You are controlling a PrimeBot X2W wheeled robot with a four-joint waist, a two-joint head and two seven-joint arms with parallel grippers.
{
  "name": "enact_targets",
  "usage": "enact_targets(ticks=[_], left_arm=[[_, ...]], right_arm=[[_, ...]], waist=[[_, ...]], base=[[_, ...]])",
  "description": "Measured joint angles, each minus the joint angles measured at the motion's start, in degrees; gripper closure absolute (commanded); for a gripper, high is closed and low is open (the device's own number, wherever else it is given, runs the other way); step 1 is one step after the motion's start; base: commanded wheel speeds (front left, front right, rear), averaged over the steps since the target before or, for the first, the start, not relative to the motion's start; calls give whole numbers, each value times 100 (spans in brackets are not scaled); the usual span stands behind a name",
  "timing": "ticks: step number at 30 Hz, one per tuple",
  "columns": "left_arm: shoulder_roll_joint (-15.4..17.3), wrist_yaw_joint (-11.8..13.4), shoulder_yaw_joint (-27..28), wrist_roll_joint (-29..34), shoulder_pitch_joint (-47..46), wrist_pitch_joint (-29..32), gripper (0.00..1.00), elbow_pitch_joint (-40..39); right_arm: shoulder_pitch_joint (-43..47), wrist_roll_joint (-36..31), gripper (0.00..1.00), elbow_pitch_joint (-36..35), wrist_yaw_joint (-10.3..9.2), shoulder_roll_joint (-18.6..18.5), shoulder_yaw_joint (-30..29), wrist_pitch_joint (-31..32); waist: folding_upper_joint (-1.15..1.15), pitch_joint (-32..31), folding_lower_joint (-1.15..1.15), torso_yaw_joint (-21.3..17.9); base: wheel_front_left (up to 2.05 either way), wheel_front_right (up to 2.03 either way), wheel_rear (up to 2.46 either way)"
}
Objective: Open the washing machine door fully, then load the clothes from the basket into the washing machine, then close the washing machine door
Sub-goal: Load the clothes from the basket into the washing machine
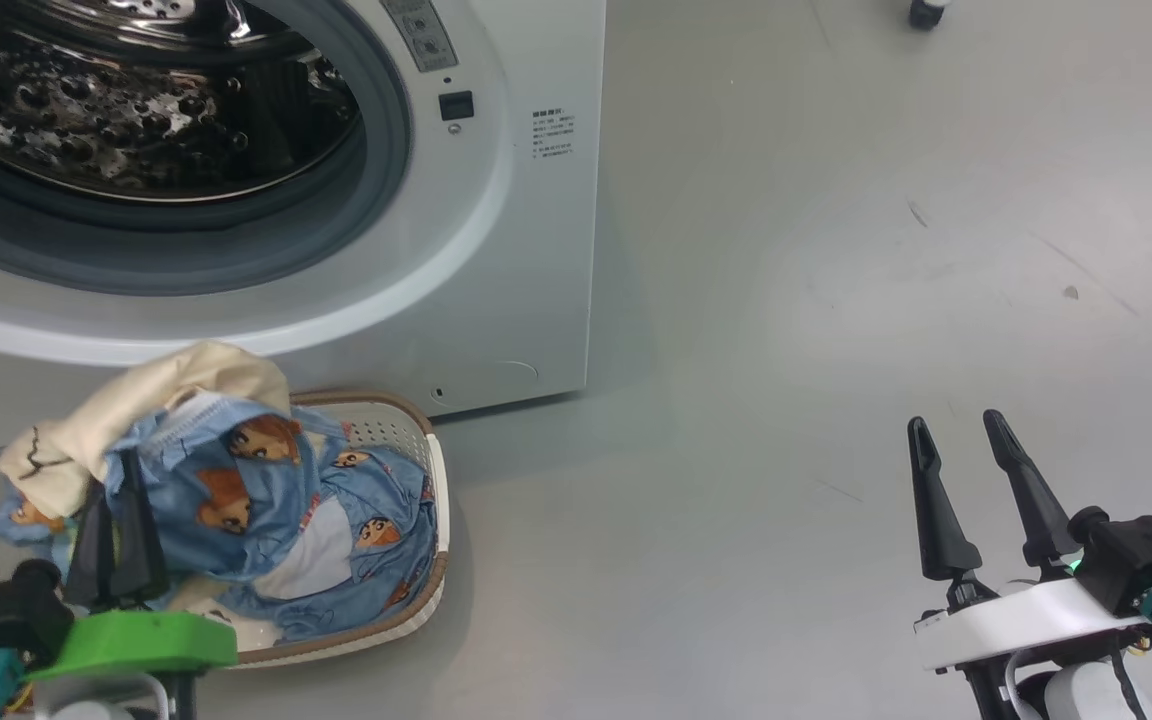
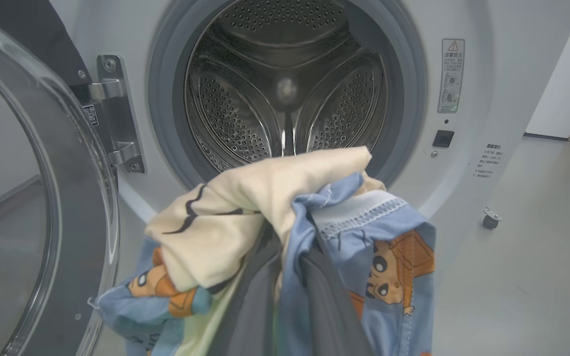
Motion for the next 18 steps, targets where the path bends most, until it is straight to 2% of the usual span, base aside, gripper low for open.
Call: enact_targets(ticks=[18], left_arm=[[719,171,489,314,-2176,0,100,431]], right_arm=[[-890,47,0,-76,0,100,343,0]], waist=[[0,1328,1,-489]], base=[[0,0,0]])
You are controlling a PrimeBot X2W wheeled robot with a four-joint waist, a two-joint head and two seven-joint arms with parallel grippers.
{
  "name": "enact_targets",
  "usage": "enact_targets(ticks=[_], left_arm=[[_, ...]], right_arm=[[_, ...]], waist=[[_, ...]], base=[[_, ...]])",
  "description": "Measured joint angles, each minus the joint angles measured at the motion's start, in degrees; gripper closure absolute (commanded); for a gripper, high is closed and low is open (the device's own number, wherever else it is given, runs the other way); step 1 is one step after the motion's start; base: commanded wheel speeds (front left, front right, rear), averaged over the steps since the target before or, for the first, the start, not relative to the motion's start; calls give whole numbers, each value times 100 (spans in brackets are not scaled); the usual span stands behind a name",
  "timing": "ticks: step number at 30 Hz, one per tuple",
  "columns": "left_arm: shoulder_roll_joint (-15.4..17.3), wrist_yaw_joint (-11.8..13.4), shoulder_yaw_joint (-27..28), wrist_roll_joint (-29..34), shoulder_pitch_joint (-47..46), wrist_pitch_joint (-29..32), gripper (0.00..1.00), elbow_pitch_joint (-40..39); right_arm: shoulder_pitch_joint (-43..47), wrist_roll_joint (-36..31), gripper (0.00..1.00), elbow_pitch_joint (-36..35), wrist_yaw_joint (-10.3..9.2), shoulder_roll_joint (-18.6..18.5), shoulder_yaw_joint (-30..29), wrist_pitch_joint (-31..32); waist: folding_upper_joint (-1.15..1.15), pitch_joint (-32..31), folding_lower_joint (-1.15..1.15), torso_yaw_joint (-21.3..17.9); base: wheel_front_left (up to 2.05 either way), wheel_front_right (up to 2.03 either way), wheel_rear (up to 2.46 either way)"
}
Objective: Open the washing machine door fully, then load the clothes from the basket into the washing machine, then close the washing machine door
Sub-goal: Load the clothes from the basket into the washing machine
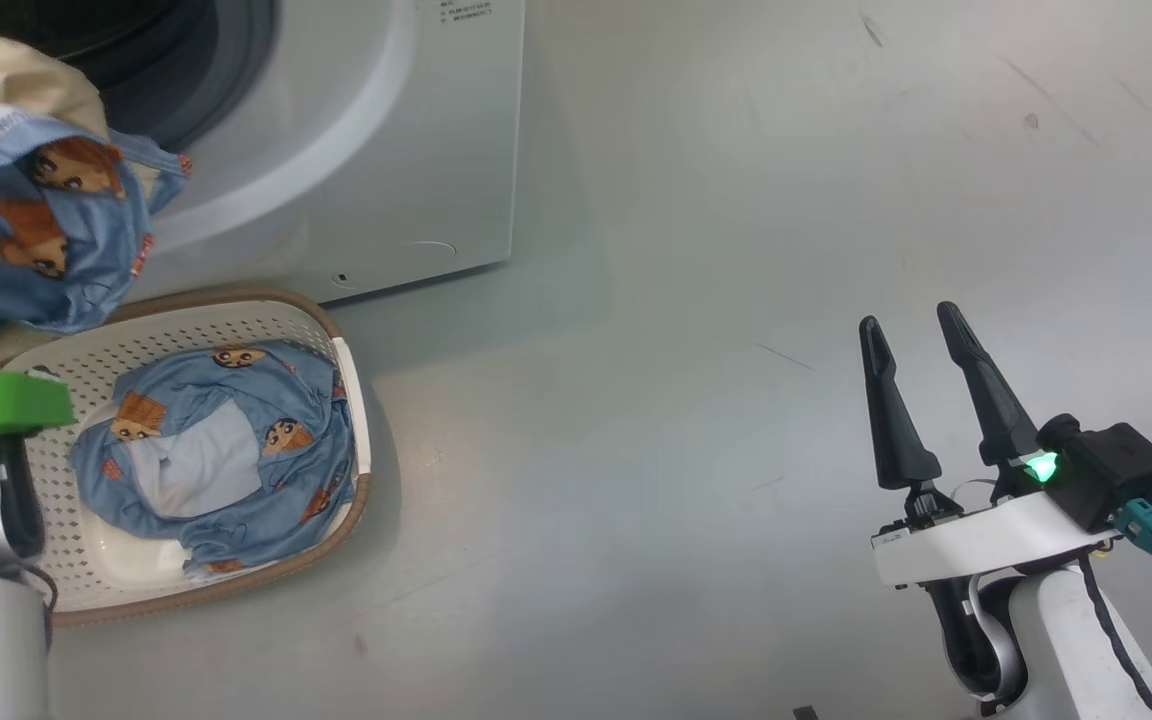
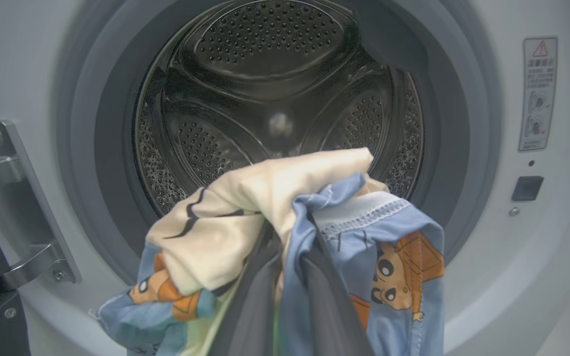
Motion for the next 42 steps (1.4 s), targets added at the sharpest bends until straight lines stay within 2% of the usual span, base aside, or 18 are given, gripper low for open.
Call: enact_targets(ticks=[9,17,35,42], left_arm=[[359,90,158,204,-988,0,100,586],[480,132,154,313,-1571,-2,100,1159],[642,129,123,325,-3225,54,100,2171],[844,122,202,323,-3522,51,100,2554]], right_arm=[[-194,49,0,156,0,60,118,0],[-208,56,0,283,0,73,232,0],[-200,56,0,311,0,-98,413,0],[-207,57,0,307,0,-126,463,0]], waist=[[0,462,0,-344],[0,587,0,-573],[0,1161,0,-612],[0,1402,0,-631]], base=[[0,0,0],[0,0,0],[0,0,0],[0,0,0]])
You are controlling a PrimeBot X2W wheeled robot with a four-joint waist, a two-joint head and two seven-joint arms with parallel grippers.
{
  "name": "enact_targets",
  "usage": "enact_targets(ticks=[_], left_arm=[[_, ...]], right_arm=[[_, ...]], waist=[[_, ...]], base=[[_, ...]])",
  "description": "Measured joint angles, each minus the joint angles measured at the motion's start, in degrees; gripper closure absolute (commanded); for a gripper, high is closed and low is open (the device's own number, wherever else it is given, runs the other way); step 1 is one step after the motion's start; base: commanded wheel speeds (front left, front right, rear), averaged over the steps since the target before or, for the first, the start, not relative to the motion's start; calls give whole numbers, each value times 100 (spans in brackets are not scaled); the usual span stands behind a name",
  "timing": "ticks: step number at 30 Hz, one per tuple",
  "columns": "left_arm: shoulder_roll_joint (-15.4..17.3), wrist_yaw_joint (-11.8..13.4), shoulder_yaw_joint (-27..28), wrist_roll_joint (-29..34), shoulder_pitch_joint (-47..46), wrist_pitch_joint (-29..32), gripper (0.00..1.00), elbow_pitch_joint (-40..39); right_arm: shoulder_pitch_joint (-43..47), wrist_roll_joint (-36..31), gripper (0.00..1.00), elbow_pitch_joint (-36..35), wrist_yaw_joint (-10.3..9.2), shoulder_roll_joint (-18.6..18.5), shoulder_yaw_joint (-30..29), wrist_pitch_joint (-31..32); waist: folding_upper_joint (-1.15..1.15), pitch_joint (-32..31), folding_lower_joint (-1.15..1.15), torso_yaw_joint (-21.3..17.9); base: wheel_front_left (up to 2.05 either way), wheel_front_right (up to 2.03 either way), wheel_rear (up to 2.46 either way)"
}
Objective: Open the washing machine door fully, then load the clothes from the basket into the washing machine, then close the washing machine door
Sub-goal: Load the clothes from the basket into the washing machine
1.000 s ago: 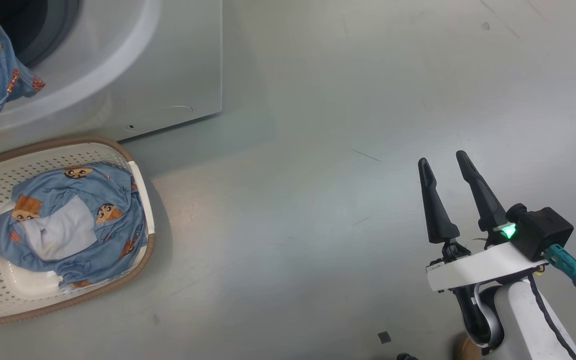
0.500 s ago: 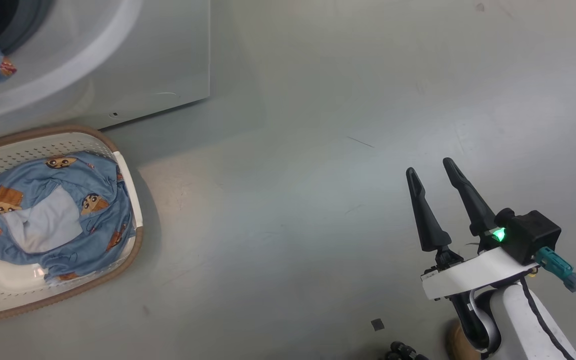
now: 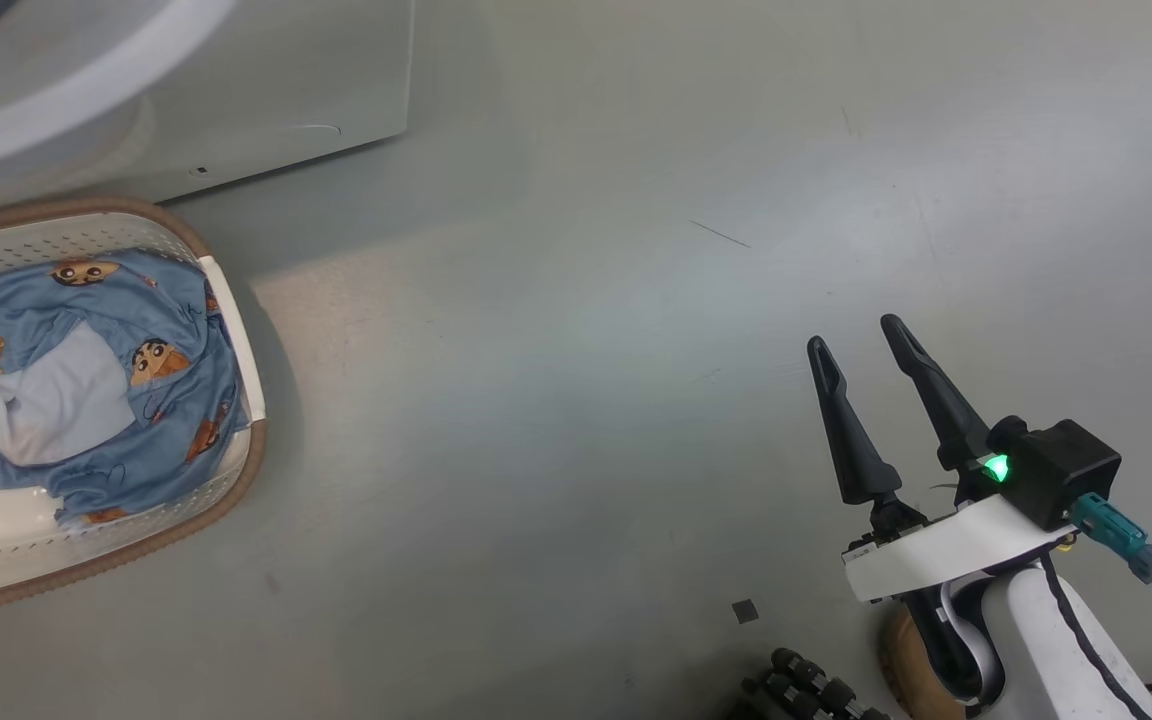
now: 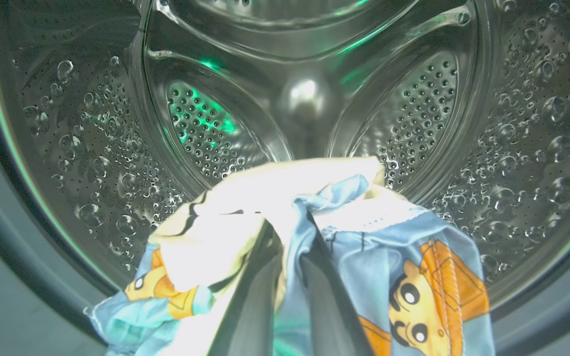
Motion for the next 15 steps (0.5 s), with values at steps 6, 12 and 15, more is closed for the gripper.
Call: enact_targets(ticks=[6,12,15], left_arm=[[43,-63,-141,31,-513,-1,100,126],[-47,-111,-147,-41,-960,-8,100,213],[-129,-111,-107,-103,-1276,-26,100,146]], right_arm=[[1,9,0,-25,0,-55,-56,0],[1,47,0,-104,0,-53,-53,0],[1,47,0,-153,0,-51,-73,0]], waist=[[0,132,0,-46],[0,256,0,-81],[0,341,0,-84]], base=[[0,0,0],[0,0,0],[0,0,0]])
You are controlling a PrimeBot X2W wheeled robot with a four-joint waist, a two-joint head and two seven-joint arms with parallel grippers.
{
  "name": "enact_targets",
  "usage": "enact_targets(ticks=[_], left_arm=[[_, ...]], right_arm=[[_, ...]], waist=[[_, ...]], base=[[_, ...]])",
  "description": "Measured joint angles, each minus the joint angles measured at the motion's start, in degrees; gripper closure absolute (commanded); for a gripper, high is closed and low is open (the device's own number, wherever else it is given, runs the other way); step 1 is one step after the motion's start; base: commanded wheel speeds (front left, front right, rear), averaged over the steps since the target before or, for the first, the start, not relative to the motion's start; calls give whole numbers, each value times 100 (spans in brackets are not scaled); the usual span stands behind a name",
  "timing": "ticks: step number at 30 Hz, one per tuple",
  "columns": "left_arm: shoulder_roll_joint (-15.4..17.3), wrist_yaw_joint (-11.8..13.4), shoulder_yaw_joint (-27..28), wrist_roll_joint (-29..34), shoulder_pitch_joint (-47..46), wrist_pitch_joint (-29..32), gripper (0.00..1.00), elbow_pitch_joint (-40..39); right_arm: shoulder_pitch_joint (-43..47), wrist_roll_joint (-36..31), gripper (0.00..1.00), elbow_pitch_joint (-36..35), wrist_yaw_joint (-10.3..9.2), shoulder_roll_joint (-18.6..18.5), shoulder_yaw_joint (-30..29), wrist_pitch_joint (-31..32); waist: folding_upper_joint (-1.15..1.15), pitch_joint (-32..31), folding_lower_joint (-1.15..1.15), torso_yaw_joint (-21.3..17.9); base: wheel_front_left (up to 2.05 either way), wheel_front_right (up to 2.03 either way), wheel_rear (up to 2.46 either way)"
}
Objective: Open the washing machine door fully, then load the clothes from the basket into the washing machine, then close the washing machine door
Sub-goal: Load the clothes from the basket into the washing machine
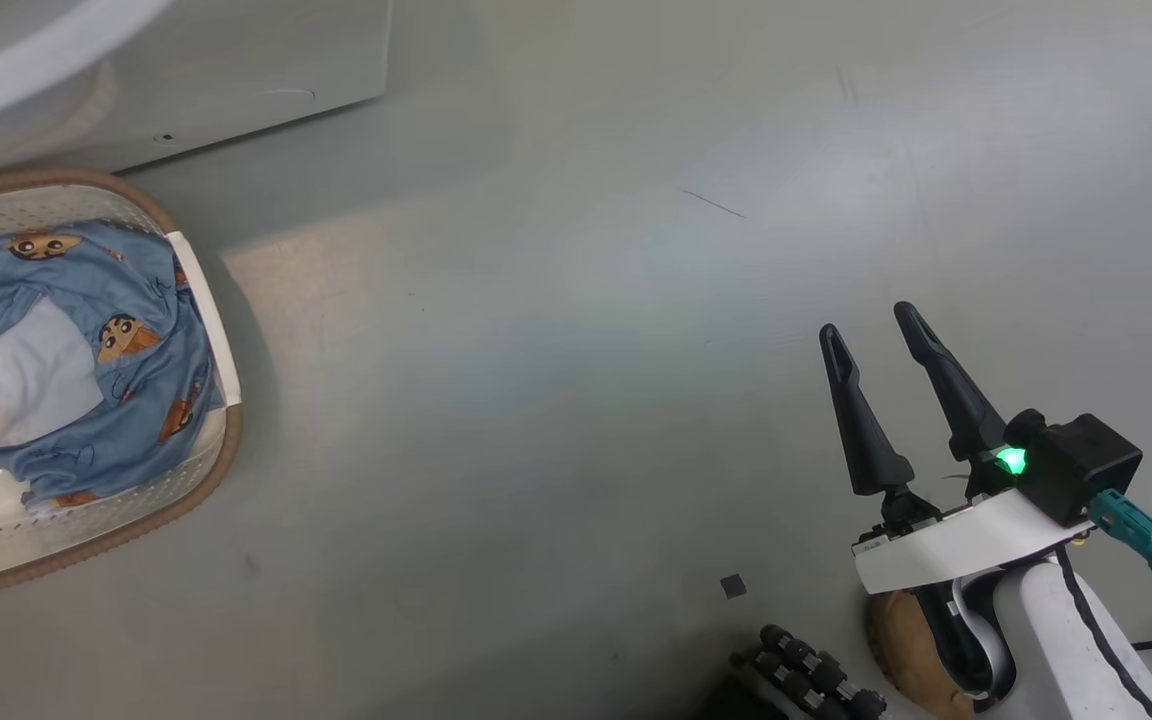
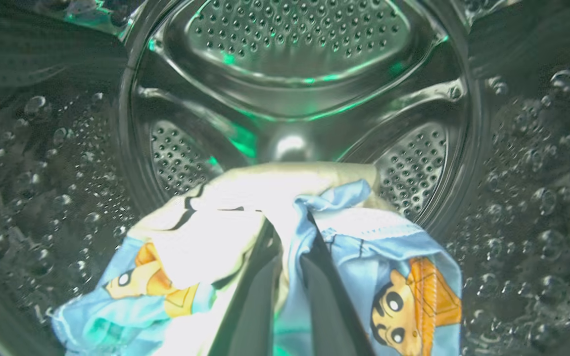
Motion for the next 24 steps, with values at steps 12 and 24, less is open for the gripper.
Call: enact_targets(ticks=[12,24], left_arm=[[8,4,-67,143,-129,-32,100,465],[43,67,-241,363,-147,-32,0,967]], right_arm=[[-86,1,0,-35,0,63,41,0],[-154,1,0,27,0,59,56,0]], waist=[[0,249,0,23],[0,213,0,79]], base=[[0,0,0],[0,0,0]])
